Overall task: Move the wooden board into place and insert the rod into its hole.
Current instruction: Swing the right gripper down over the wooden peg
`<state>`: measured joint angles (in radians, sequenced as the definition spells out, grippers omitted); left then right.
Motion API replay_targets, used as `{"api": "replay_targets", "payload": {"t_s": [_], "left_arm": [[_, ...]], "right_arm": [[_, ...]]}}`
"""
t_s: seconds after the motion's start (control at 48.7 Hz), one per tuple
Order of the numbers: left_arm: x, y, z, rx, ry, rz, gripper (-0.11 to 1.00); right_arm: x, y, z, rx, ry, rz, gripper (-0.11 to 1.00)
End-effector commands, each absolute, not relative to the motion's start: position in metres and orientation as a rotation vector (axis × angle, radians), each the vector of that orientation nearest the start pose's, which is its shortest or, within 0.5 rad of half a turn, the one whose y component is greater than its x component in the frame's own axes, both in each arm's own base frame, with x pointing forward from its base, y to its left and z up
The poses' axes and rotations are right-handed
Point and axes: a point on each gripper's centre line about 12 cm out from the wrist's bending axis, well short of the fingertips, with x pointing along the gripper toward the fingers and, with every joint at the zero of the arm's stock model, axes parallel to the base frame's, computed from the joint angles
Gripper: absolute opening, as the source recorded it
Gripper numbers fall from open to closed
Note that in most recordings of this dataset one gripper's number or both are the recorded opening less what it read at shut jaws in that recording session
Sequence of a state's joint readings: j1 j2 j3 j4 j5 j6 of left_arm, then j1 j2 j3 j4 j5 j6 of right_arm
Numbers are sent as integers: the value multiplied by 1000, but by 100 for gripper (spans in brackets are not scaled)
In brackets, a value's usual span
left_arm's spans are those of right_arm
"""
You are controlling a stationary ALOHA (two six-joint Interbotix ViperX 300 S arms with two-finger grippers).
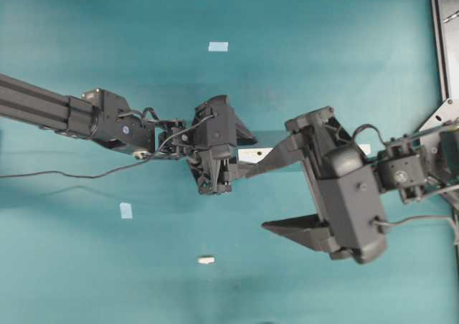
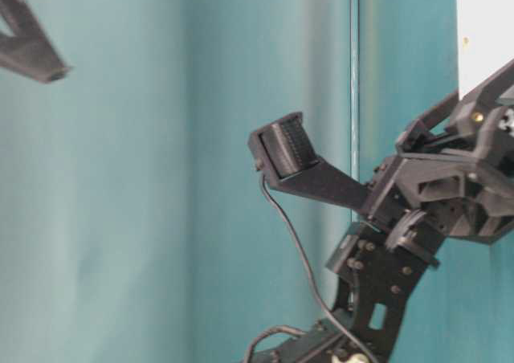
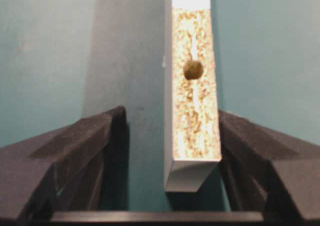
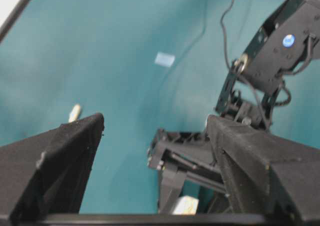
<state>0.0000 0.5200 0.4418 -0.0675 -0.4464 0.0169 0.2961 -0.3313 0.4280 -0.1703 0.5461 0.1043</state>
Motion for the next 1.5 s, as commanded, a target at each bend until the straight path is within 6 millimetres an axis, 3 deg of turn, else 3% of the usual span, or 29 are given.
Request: {"api": "replay_targets", "payload": {"t_s": [0.0,0.185,0.555,0.78,1.13,1.314,1.479], "left_arm": [[478,4,50,-20,494,37,76],[477,4,43,5,493,33,75],[470,5,36,49,499,25,75],[462,13,30,44,496,45,74],[469,17,37,43,472,51,74],[470,17,37,42,470,53,74],[470,17,37,43,469,52,74]], "right_arm": [[343,95,341,-143,616,212,92],[353,103,329,-114,671,204,92],[375,138,294,-59,817,238,92],[398,145,264,-43,1003,170,92],[431,157,221,-4,1156,87,92],[442,160,206,50,1145,60,92],[445,163,204,76,1148,55,92]]}}
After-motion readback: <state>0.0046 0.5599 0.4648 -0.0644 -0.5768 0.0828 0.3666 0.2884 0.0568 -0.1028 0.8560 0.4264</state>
